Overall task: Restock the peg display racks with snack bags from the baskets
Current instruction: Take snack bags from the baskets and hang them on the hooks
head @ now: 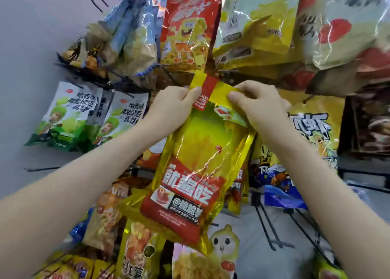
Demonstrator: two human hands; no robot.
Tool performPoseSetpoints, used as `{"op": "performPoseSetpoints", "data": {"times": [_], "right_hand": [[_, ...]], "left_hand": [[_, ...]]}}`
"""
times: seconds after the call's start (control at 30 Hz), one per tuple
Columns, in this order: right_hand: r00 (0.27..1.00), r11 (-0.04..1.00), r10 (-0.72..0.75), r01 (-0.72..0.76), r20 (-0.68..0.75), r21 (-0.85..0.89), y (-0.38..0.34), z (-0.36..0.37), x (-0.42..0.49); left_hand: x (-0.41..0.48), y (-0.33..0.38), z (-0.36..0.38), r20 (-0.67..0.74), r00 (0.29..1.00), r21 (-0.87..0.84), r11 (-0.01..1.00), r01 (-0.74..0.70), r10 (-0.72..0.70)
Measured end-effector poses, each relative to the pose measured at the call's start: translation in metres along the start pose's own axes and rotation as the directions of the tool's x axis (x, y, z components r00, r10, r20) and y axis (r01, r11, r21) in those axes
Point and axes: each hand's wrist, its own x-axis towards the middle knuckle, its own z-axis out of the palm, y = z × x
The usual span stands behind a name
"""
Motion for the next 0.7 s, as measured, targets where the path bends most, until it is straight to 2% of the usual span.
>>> {"op": "performPoseSetpoints", "data": {"times": [0.13, 0.23, 0.33, 0.47, 0.6, 0.7], "right_hand": [[0.989, 0.989, 0.144, -0.144, 0.015, 0.021, 0.009, 0.015, 0.016], [0.987, 0.987, 0.158, -0.159, 0.032, 0.008, 0.009, 0.021, 0.028], [0.983, 0.983, 0.181, -0.180, 0.038, -0.020, 0.009, 0.024, 0.038], [0.979, 0.980, 0.194, -0.196, 0.055, 0.031, 0.015, 0.025, 0.042], [0.981, 0.980, 0.186, -0.189, 0.050, 0.056, 0.017, 0.023, 0.043], [0.982, 0.984, 0.177, -0.176, 0.068, -0.011, 0.010, 0.025, 0.048]], "left_hand": [[0.023, -0.010, 0.015, 0.123, 0.988, -0.030, 0.995, 0.094, -0.090], [0.033, -0.014, 0.022, 0.188, 0.970, -0.061, 0.984, 0.167, -0.153], [0.046, -0.018, 0.031, 0.227, 0.951, -0.172, 0.952, 0.253, -0.211], [0.054, -0.020, 0.037, 0.275, 0.942, -0.256, 0.929, 0.266, -0.194], [0.052, -0.022, 0.037, 0.253, 0.950, -0.377, 0.886, 0.270, -0.182], [0.048, -0.027, 0.040, 0.224, 0.957, -0.426, 0.865, 0.265, -0.184]]}}
